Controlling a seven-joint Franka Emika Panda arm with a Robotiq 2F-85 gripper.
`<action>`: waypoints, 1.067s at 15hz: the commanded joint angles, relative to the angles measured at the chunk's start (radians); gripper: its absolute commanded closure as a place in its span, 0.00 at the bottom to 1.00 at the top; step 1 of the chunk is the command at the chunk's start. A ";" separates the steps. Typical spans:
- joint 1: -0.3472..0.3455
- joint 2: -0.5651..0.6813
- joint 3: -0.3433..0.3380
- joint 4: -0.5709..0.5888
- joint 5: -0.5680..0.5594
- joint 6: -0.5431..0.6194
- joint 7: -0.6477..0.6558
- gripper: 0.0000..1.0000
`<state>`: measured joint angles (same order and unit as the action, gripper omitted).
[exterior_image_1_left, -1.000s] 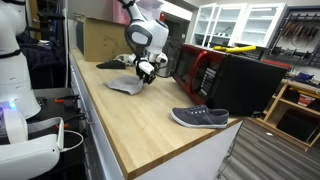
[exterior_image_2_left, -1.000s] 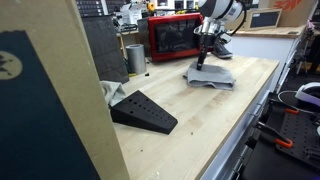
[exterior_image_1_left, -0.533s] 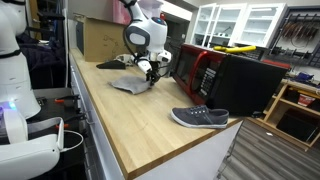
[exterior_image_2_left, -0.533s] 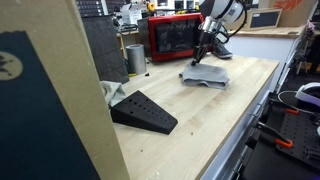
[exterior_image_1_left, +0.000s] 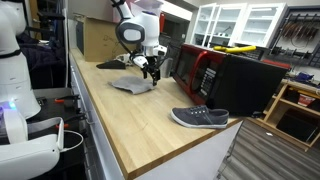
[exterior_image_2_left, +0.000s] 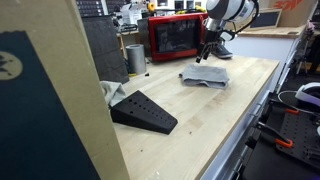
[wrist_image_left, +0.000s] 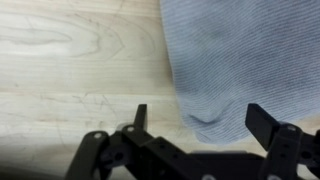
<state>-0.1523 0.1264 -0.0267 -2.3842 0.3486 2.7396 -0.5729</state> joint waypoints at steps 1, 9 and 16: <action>0.010 -0.074 -0.005 -0.035 -0.098 -0.102 0.076 0.00; 0.054 -0.171 -0.002 -0.019 -0.083 -0.381 0.068 0.00; 0.091 -0.187 -0.016 -0.011 -0.073 -0.449 0.046 0.00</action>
<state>-0.0796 -0.0601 -0.0245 -2.3958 0.2781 2.2922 -0.5292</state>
